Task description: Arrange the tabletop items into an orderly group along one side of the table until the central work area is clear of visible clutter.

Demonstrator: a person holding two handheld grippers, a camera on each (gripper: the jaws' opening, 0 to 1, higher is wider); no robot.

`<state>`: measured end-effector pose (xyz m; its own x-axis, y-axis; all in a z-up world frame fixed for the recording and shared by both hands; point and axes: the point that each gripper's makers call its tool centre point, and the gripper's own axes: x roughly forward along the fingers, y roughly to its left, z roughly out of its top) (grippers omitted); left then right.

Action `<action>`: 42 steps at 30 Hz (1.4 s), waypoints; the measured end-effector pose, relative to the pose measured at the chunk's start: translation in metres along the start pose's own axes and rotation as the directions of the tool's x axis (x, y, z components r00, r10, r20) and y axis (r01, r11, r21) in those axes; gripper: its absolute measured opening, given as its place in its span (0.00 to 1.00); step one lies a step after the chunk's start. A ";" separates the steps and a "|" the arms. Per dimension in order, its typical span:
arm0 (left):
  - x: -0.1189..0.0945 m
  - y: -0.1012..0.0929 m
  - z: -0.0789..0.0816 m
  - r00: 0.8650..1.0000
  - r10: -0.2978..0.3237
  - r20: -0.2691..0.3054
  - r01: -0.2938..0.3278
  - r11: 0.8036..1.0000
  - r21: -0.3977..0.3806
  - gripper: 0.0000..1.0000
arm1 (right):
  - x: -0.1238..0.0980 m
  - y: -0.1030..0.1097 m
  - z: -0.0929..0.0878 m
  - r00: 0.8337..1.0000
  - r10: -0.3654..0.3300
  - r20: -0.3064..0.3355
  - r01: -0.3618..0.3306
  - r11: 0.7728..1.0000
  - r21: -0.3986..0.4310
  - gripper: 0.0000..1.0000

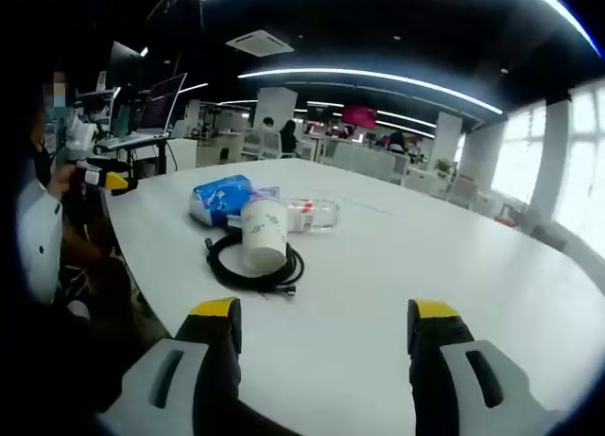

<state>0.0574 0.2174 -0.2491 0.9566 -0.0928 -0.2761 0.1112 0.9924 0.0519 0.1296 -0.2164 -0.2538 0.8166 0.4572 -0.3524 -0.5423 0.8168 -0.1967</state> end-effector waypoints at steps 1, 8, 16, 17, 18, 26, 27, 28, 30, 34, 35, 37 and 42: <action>0.000 0.000 -0.001 1.000 0.000 -0.004 0.000 1.000 0.002 0.82 | 0.000 0.001 0.000 1.000 0.003 -0.002 -0.003 1.000 -0.002 0.68; 0.001 0.000 -0.001 1.000 0.000 -0.005 0.000 1.000 0.003 0.82 | -0.001 0.004 0.013 0.998 0.013 0.061 -0.011 0.999 -0.034 0.77; 0.001 -0.002 -0.002 1.000 -0.005 -0.009 0.005 1.000 0.007 0.82 | 0.000 0.004 0.008 1.000 0.002 0.029 0.000 0.999 -0.052 0.76; 0.001 -0.002 -0.002 1.000 -0.007 -0.011 0.007 1.000 0.011 0.82 | 0.000 0.004 0.007 1.000 0.004 0.027 -0.002 0.999 -0.050 0.76; 0.001 -0.003 -0.003 1.000 -0.009 -0.014 0.009 1.000 0.012 0.82 | 0.000 0.004 0.007 1.000 0.005 0.025 -0.004 0.999 -0.047 0.76; -0.001 -0.001 -0.007 1.000 -0.003 -0.025 0.003 1.000 0.013 0.82 | 0.001 0.006 0.005 1.000 0.010 0.017 -0.009 0.999 -0.049 0.75; -0.001 -0.001 -0.007 1.000 -0.004 -0.025 0.004 1.000 0.011 0.82 | 0.001 0.006 0.005 1.000 0.010 0.019 -0.009 0.999 -0.050 0.75; -0.002 -0.001 -0.007 1.000 -0.004 -0.025 0.004 1.000 0.012 0.82 | 0.001 0.006 0.006 1.000 0.009 0.021 -0.008 0.999 -0.051 0.75; -0.002 -0.001 -0.008 1.000 -0.006 -0.029 0.007 1.000 0.021 0.82 | 0.002 0.006 0.007 1.000 0.009 0.021 -0.008 0.999 -0.052 0.75; -0.001 0.005 -0.009 0.999 0.020 -0.033 -0.019 0.999 0.031 0.82 | 0.003 0.010 0.009 1.000 0.014 0.020 -0.012 0.998 -0.068 0.74; -0.001 0.007 -0.009 0.999 0.030 -0.035 -0.029 0.999 0.031 0.82 | 0.003 0.010 0.009 1.000 0.014 0.020 -0.013 0.997 -0.075 0.74; -0.001 0.008 -0.008 0.999 0.032 -0.038 -0.030 0.998 0.051 0.82 | 0.004 0.011 0.009 1.000 0.012 0.017 -0.010 0.997 -0.081 0.74; -0.002 0.007 -0.003 1.000 0.015 -0.018 -0.015 1.000 0.024 0.82 | 0.005 0.008 0.014 0.999 -0.003 0.032 0.006 0.995 -0.100 0.72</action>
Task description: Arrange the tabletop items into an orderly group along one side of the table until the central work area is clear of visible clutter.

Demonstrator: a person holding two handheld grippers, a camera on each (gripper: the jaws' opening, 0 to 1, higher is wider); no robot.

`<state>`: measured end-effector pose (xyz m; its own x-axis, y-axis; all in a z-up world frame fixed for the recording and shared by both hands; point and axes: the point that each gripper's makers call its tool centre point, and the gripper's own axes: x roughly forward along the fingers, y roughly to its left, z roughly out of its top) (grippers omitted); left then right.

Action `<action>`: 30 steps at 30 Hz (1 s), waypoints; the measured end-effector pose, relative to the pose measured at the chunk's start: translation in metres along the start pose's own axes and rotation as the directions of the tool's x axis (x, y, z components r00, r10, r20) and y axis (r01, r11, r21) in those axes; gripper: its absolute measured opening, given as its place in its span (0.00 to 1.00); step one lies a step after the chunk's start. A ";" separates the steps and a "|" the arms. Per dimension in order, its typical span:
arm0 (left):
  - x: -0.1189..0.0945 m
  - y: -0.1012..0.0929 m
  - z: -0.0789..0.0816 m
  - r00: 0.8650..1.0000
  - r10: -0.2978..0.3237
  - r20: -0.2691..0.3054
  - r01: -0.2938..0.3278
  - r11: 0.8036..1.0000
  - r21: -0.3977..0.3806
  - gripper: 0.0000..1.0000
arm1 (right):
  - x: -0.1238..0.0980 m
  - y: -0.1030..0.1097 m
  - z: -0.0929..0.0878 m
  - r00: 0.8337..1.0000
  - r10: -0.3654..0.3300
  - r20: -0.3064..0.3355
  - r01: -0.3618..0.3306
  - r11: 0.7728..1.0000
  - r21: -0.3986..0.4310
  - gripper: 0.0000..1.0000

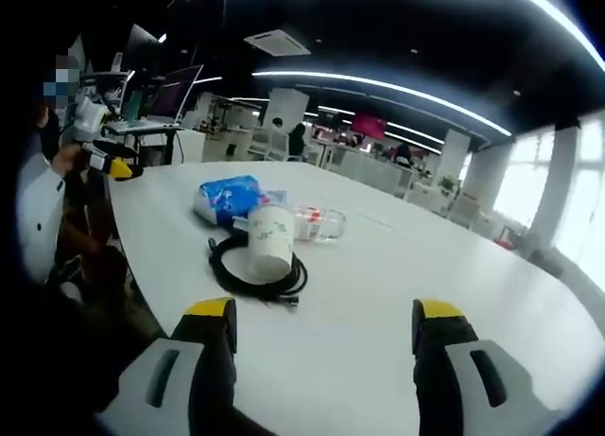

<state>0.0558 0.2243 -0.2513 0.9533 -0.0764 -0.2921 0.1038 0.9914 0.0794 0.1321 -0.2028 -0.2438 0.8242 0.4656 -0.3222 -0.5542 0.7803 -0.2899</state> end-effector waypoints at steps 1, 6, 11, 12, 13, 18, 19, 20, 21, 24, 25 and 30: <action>0.000 0.000 0.000 1.000 0.001 0.000 -0.001 1.000 0.001 0.82 | 0.000 0.000 0.001 1.000 -0.001 0.006 0.001 1.000 -0.003 0.72; -0.001 0.001 0.001 1.000 0.003 0.001 -0.003 1.000 0.007 0.82 | 0.000 0.000 0.005 1.000 -0.002 0.012 0.002 1.000 -0.017 0.71; -0.001 0.001 0.001 1.000 0.003 -0.006 -0.003 1.000 0.008 0.82 | 0.000 -0.002 0.003 1.000 -0.009 0.007 0.009 1.000 -0.025 0.70; -0.001 0.000 0.001 1.000 0.002 -0.007 -0.002 1.000 0.010 0.82 | 0.000 -0.002 0.003 1.000 -0.006 0.008 0.006 1.000 -0.026 0.70; -0.001 0.000 0.001 1.000 0.001 -0.007 -0.001 1.000 0.010 0.82 | 0.000 -0.002 0.002 1.000 -0.006 0.005 0.006 1.000 -0.026 0.70; -0.001 0.000 0.000 1.000 0.001 -0.013 0.000 1.000 0.013 0.82 | 0.000 -0.003 0.002 1.000 -0.005 0.002 0.005 0.999 -0.036 0.70; -0.001 0.000 0.000 1.000 0.001 -0.013 -0.001 1.000 0.012 0.82 | 0.000 -0.003 0.002 1.000 -0.005 0.001 0.005 0.999 -0.039 0.70; -0.001 0.000 0.001 1.000 0.001 -0.013 -0.001 1.000 0.011 0.82 | 0.000 -0.003 0.002 1.000 -0.005 0.001 0.005 0.999 -0.042 0.70; -0.001 -0.001 0.000 1.000 0.000 -0.014 0.000 1.000 0.012 0.82 | 0.000 -0.003 0.002 1.000 -0.006 0.000 0.006 0.999 -0.045 0.69; 0.000 -0.001 0.000 1.000 0.000 -0.017 0.000 1.000 0.011 0.82 | 0.001 -0.003 0.004 1.000 -0.006 0.005 0.006 0.998 -0.055 0.68; 0.000 -0.001 0.000 1.000 -0.001 -0.016 0.001 1.000 0.012 0.82 | 0.001 -0.003 0.004 1.000 -0.007 0.005 0.007 0.998 -0.054 0.68; 0.000 0.001 0.001 1.000 0.007 -0.012 -0.006 1.000 0.005 0.82 | 0.001 -0.005 0.005 1.000 -0.010 0.005 0.010 0.998 -0.057 0.68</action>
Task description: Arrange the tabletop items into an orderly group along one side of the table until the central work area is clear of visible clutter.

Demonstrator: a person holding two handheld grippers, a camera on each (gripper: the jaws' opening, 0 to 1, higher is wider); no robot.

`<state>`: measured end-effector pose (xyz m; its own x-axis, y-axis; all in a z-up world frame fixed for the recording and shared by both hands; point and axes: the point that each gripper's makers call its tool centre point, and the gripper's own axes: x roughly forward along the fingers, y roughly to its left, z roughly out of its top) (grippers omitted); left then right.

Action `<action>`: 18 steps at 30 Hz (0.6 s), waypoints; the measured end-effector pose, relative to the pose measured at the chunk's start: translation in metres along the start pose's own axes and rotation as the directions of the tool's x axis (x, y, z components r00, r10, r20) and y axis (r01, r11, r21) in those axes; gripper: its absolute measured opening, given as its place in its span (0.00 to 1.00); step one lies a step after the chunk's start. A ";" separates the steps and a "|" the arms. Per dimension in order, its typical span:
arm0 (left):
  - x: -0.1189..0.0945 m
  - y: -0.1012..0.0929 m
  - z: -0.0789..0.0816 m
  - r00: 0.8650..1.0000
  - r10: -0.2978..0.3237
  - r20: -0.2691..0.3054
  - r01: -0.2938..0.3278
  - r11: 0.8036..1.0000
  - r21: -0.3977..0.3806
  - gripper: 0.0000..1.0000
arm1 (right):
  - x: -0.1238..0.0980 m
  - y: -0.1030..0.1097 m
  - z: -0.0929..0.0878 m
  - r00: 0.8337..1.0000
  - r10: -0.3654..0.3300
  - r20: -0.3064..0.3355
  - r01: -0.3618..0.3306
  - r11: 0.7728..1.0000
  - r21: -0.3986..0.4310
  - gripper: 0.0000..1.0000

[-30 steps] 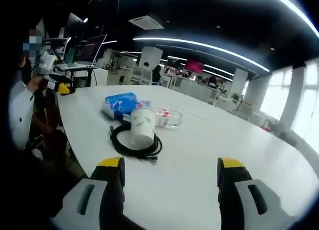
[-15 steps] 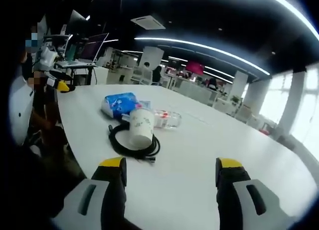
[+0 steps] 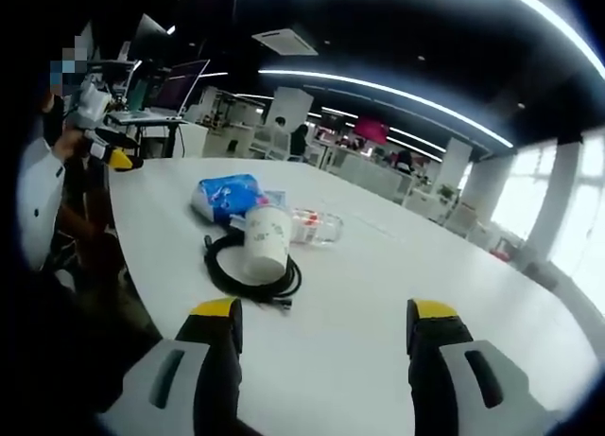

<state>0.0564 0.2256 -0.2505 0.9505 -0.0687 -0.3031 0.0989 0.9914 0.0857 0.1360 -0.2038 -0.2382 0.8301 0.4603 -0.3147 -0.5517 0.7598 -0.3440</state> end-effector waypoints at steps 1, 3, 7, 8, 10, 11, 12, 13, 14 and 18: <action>0.000 0.000 0.000 1.000 0.001 -0.001 -0.001 1.000 0.001 0.82 | 0.000 0.000 0.000 1.000 -0.001 0.000 0.001 1.000 0.000 0.68; 0.001 0.001 0.000 1.000 0.001 -0.001 -0.001 1.000 0.000 0.82 | 0.000 -0.001 0.001 1.000 -0.003 0.000 0.003 1.000 -0.002 0.68; 0.002 0.000 -0.001 1.000 -0.005 -0.002 0.005 1.000 -0.003 0.82 | 0.001 -0.001 0.004 1.000 0.007 -0.001 -0.007 1.000 0.002 0.68; 0.002 0.000 -0.001 1.000 -0.006 -0.002 0.006 1.000 -0.001 0.82 | 0.001 -0.001 0.004 1.000 0.009 0.000 -0.009 1.000 0.001 0.68; 0.001 0.000 -0.001 1.000 -0.007 0.000 0.007 1.000 -0.002 0.82 | 0.002 -0.001 0.007 1.000 0.013 0.004 -0.013 1.000 -0.004 0.68; 0.001 0.000 0.000 1.000 -0.007 0.004 0.007 1.000 -0.003 0.82 | 0.002 0.000 0.008 1.000 0.017 0.005 -0.017 1.000 -0.004 0.68; 0.001 0.000 0.000 1.000 -0.008 0.007 0.008 1.000 -0.005 0.82 | 0.003 0.000 0.009 1.000 0.020 0.006 -0.020 1.000 -0.005 0.68; 0.001 -0.001 0.000 1.000 -0.009 0.008 0.009 1.000 -0.006 0.82 | 0.003 0.001 0.009 1.000 0.024 0.004 -0.024 1.000 -0.005 0.68; 0.000 -0.001 0.000 1.000 -0.010 0.006 0.010 1.000 -0.005 0.82 | 0.004 0.002 0.009 1.000 0.027 0.003 -0.027 1.000 -0.006 0.68; -0.001 0.001 -0.001 1.000 -0.004 0.004 0.004 1.000 -0.003 0.82 | 0.006 0.003 0.011 1.000 0.024 0.005 -0.024 0.999 -0.027 0.68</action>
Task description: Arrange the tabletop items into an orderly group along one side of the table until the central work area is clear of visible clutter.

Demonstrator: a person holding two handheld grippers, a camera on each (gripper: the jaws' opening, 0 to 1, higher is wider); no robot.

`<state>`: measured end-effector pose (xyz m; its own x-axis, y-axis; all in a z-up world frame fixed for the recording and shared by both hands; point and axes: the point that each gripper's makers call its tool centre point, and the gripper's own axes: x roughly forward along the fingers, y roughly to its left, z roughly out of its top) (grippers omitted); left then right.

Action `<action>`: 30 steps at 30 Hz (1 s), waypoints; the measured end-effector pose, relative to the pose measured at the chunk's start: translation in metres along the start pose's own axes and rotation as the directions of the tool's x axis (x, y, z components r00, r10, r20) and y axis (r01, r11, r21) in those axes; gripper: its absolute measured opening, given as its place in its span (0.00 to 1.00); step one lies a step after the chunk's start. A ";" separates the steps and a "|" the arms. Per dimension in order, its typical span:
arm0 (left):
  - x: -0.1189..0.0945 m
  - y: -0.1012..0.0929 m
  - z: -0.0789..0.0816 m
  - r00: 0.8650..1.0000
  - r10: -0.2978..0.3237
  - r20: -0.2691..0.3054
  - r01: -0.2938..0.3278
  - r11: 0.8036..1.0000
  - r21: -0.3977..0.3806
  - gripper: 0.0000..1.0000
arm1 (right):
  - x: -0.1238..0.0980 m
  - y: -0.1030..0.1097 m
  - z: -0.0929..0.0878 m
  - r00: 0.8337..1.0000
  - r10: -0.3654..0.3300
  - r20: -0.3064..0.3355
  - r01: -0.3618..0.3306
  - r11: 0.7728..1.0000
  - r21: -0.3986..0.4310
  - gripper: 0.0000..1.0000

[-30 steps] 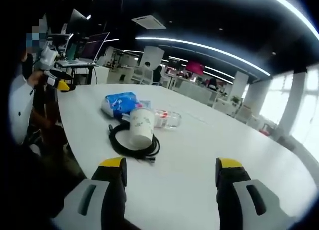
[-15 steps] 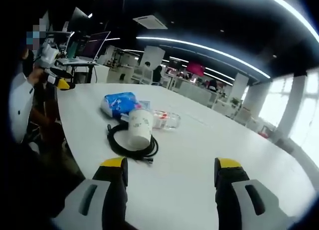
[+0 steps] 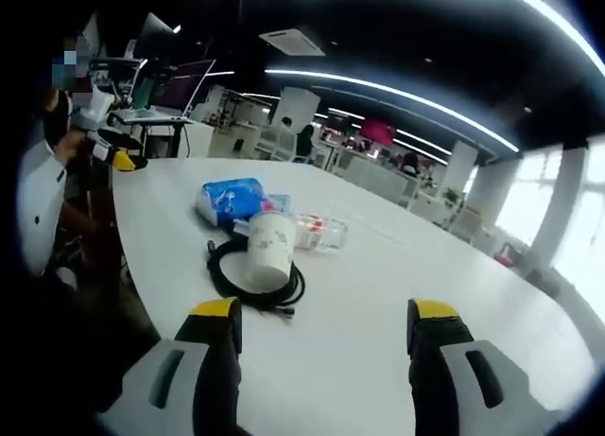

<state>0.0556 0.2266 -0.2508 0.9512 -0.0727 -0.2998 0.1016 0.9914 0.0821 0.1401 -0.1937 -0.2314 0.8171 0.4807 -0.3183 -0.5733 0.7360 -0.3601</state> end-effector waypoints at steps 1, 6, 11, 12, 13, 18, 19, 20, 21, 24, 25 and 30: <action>0.000 0.000 0.000 1.000 0.002 0.001 -0.002 1.000 -0.001 0.82 | 0.000 0.000 0.000 1.000 -0.001 -0.001 0.001 1.000 -0.002 0.68; 0.000 -0.002 0.001 1.000 -0.002 0.000 0.002 1.000 0.013 0.82 | 0.001 -0.004 0.011 1.000 -0.008 0.015 0.009 0.999 -0.035 0.68; 0.000 -0.006 0.000 1.000 -0.014 -0.009 0.014 0.999 0.031 0.82 | 0.003 -0.001 0.021 0.999 0.012 0.032 -0.010 0.998 -0.057 0.68; -0.001 -0.006 0.000 1.000 -0.014 -0.009 0.014 0.999 0.032 0.82 | 0.004 0.000 0.021 0.999 0.017 0.033 -0.015 0.998 -0.060 0.68; -0.001 -0.007 0.001 1.000 -0.016 -0.006 0.016 0.999 0.032 0.82 | 0.004 0.001 0.022 0.999 0.018 0.032 -0.016 0.998 -0.061 0.68; -0.002 -0.007 0.004 1.000 -0.020 0.003 0.020 0.999 0.031 0.82 | 0.006 0.003 0.024 0.999 0.025 0.032 -0.023 0.996 -0.081 0.68; -0.002 -0.007 0.003 1.000 -0.019 0.002 0.019 0.999 0.031 0.82 | 0.006 0.003 0.024 0.999 0.026 0.030 -0.023 0.996 -0.086 0.68; -0.002 -0.007 0.003 1.000 -0.018 0.001 0.018 0.999 0.030 0.82 | 0.006 0.002 0.024 0.999 0.024 0.024 -0.021 0.995 -0.095 0.68; -0.003 -0.007 0.003 1.000 -0.018 0.001 0.018 0.999 0.030 0.82 | 0.006 0.001 0.024 1.000 0.021 0.020 -0.019 0.995 -0.101 0.68; -0.003 -0.008 0.001 1.000 -0.026 -0.008 0.027 0.999 0.036 0.82 | 0.007 -0.002 0.025 1.000 0.012 0.015 -0.010 0.994 -0.109 0.68; -0.003 -0.009 0.001 1.000 -0.030 -0.009 0.030 0.999 0.042 0.82 | 0.007 -0.002 0.026 1.000 0.012 0.018 -0.010 0.994 -0.111 0.68; -0.006 -0.011 0.002 0.999 -0.035 -0.008 0.035 0.998 0.049 0.82 | 0.007 -0.002 0.030 1.000 0.018 0.021 -0.015 0.992 -0.127 0.68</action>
<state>0.0496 0.2159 -0.2482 0.9448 -0.1062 -0.3098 0.1490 0.9818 0.1179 0.1489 -0.1776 -0.2066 0.8077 0.5038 -0.3064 -0.5888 0.6619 -0.4639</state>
